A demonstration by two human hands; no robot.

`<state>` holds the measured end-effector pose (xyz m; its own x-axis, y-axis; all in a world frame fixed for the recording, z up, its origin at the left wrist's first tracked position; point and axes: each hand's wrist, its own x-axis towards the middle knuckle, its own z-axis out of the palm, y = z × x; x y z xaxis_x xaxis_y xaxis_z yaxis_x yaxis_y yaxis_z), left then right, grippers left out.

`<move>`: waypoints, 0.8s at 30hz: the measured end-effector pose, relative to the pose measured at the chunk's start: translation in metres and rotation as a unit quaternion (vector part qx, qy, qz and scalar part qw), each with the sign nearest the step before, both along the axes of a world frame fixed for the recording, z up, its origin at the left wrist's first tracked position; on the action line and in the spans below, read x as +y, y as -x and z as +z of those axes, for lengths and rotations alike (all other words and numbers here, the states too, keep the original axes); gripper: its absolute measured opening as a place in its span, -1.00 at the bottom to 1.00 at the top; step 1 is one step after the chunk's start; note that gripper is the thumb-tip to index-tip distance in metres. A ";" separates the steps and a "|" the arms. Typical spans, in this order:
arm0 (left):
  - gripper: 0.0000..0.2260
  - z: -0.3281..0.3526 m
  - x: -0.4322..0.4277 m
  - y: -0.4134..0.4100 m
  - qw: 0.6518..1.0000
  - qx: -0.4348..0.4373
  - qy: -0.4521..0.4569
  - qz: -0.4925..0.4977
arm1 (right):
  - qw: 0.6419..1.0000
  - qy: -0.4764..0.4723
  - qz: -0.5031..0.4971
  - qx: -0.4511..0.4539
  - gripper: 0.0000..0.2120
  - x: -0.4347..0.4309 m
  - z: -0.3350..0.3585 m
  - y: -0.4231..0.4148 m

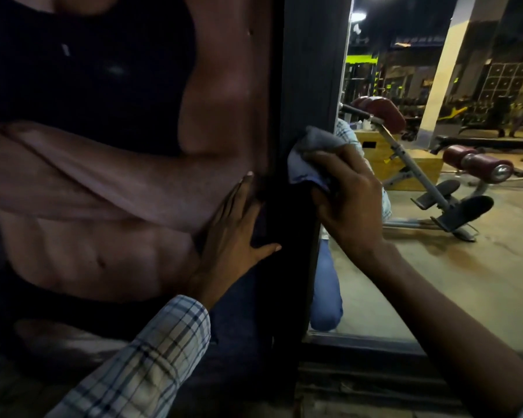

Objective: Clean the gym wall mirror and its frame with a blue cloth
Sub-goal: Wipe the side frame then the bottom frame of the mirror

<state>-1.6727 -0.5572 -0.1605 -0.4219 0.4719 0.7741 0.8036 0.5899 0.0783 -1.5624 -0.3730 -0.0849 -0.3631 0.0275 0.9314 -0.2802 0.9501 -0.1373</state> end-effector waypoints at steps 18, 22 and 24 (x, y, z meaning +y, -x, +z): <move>-0.22 -0.101 0.006 -0.009 0.998 -0.058 -0.028 -0.018 | 0.999 0.012 -0.004 -0.045 -0.63 0.000 -0.100 -0.003; -0.16 -0.136 0.009 -0.013 0.996 -0.079 -0.013 -0.023 | 0.998 0.043 0.015 -0.036 -0.60 -0.005 -0.124 -0.002; -0.11 -0.151 0.009 -0.015 0.995 -0.098 -0.007 -0.028 | 0.998 0.030 0.015 -0.053 -0.61 -0.001 -0.137 -0.003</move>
<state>-1.6579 -0.5484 -0.3110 -0.5390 0.4890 0.6859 0.8038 0.5419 0.2453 -1.5598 -0.3744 -0.2219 -0.4610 0.0702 0.8846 -0.2887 0.9308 -0.2243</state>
